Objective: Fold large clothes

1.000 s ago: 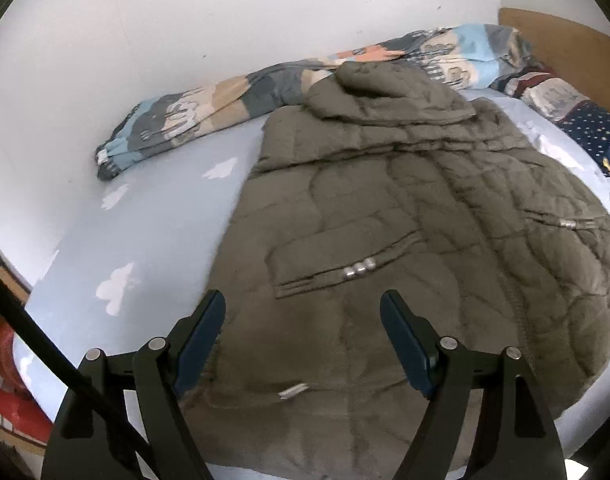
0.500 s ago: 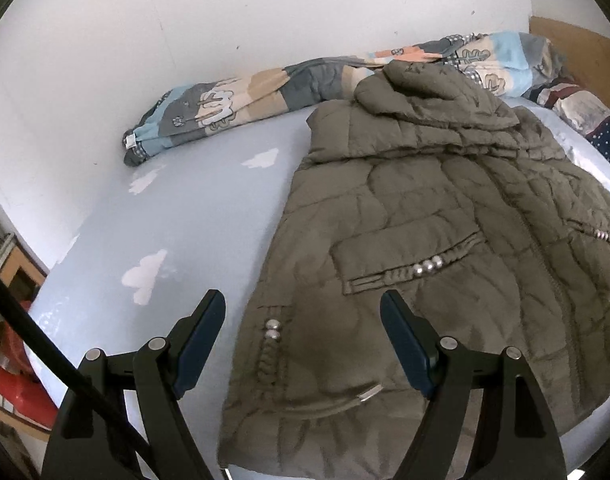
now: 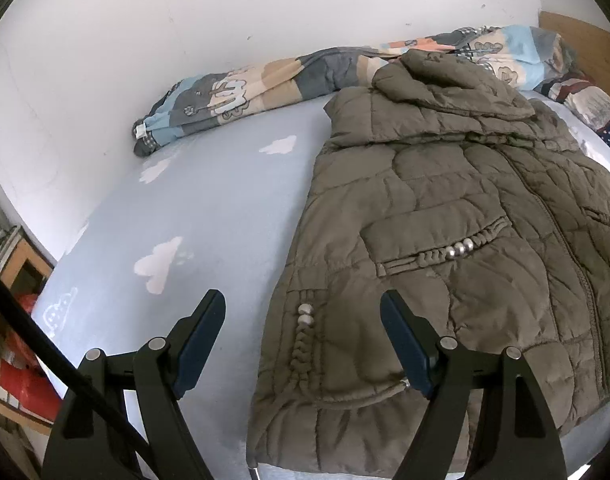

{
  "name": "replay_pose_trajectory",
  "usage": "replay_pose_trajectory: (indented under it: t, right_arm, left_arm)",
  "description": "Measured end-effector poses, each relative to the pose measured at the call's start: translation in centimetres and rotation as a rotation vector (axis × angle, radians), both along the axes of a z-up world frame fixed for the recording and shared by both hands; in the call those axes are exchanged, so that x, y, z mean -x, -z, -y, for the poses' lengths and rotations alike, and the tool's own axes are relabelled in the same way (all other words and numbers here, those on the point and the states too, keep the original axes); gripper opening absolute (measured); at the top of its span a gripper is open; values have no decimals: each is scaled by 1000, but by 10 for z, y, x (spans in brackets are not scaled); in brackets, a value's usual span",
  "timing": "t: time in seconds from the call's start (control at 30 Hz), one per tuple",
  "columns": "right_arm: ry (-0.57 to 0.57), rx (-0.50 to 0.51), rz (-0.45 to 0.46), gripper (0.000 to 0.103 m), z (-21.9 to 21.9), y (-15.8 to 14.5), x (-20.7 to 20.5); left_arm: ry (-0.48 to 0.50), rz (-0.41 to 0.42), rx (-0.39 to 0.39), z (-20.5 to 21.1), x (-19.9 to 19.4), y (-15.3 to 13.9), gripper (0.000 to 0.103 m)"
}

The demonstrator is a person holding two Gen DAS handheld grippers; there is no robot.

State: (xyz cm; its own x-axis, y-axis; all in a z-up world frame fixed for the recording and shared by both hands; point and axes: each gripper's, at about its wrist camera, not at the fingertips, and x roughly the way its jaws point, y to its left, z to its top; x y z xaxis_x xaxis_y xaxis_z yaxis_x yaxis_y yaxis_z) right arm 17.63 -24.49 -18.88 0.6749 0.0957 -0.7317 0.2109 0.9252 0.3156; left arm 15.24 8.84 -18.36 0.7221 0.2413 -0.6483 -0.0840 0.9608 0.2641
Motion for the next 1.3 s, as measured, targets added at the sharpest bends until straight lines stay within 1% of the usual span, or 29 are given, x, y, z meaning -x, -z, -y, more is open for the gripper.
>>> replay_pose_trajectory:
  t: [0.1,0.3,0.6,0.67,0.93,1.07,1.17,1.23,1.27,1.3]
  right_arm:
    - [8,-5,-12,82,3,3,0]
    - [38,-1,-36,82,13,10,1]
    - [154,-44,-101,83,51,28,12]
    - [176,-37,-120,82,57,34,14]
    - [216,-46,-161,83,75,50,26]
    - [238,-90,-187,83,88,61,34]
    - [250,-161,-201,83,96,71,42]
    - [253,-195,-200,84,98,73,46]
    - [254,-204,-198,84,98,74,47]
    - [253,-213,-197,84,98,74,48]
  left_arm:
    - [6,3,-14,1,1,1,79]
    - [3,-11,-15,-1,-1,2,79]
    - [15,-6,-16,3,-1,2,79]
    - [17,-7,-16,3,-1,2,79]
    - [21,-18,2,2,-1,2,79]
    - [34,-37,10,4,-1,5,79]
    - [46,-72,57,3,-1,8,79]
    - [50,-112,119,-4,-3,12,79]
    - [48,-139,168,-10,-4,15,79]
    - [43,-154,199,-12,-4,17,79]
